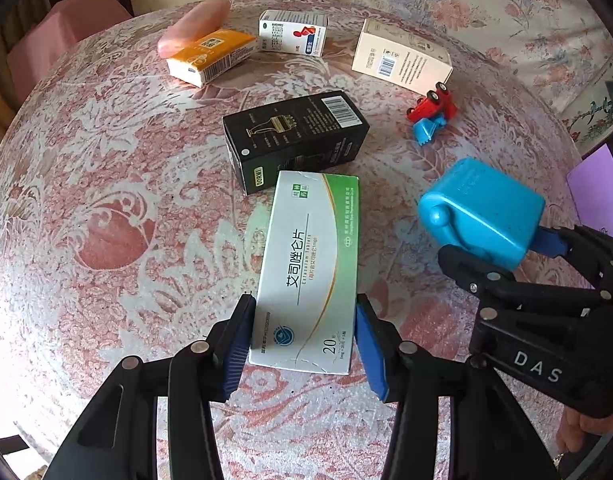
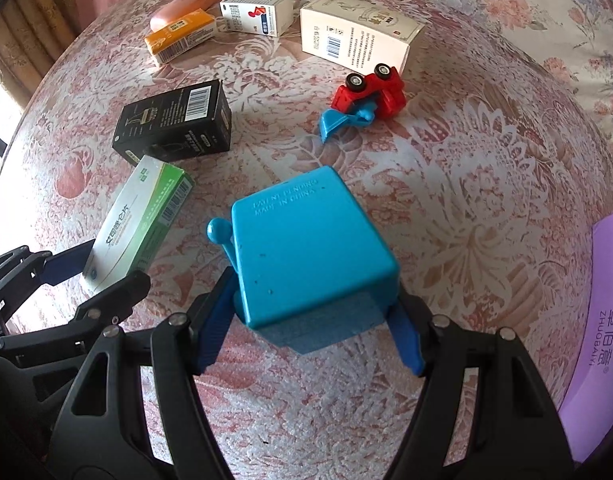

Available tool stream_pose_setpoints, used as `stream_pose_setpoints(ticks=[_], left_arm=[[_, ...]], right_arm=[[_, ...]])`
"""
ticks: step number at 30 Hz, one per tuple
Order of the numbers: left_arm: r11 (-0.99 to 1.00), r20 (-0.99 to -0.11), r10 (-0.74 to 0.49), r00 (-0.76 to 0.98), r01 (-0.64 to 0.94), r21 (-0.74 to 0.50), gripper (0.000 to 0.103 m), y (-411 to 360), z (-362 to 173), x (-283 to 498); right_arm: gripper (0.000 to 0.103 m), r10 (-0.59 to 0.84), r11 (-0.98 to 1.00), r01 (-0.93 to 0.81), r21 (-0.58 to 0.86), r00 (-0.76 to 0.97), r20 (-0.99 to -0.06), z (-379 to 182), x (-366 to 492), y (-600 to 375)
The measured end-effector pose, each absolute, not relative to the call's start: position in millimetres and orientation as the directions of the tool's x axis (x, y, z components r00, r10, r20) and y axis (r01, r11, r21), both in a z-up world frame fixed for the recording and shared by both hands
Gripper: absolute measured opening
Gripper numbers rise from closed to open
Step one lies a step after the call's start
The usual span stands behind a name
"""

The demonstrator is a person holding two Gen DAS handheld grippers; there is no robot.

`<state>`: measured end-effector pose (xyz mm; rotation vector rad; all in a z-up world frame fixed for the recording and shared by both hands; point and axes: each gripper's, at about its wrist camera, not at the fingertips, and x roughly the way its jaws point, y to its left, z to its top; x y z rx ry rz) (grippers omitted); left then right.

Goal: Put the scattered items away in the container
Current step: 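Lift the white-green box and blue toy and carry them toward the purple box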

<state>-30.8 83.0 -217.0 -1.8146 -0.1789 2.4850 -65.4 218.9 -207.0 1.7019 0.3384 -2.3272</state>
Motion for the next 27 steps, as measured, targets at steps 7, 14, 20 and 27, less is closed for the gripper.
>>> stream_pose_setpoints(ticks=[7,14,20,27], left_arm=[[-0.990,-0.941,0.128,-0.314,0.022,-0.142,0.049,83.2,-209.7,-30.9],[-0.989,-0.933,0.135,-0.334,0.010,-0.147,0.049,84.6,-194.6,-29.5],[-0.990,-0.926,0.134,-0.353,-0.008,-0.140,0.049,90.4,-180.1,-30.4],[-0.989,-0.916,0.143,-0.374,-0.029,-0.143,0.049,95.2,-163.2,-32.9]], right_arm=[[0.072,-0.048,-0.953,0.299,-0.047,-0.302,-0.952,-201.7,-64.2,224.7],[0.072,-0.062,-0.957,0.289,-0.033,-0.316,-0.947,-191.3,-68.3,230.1],[0.072,-0.074,-0.962,0.274,-0.022,-0.335,-0.939,-177.2,-69.7,234.4],[0.072,-0.083,-0.966,0.258,-0.012,-0.355,-0.931,-164.2,-70.1,242.6]])
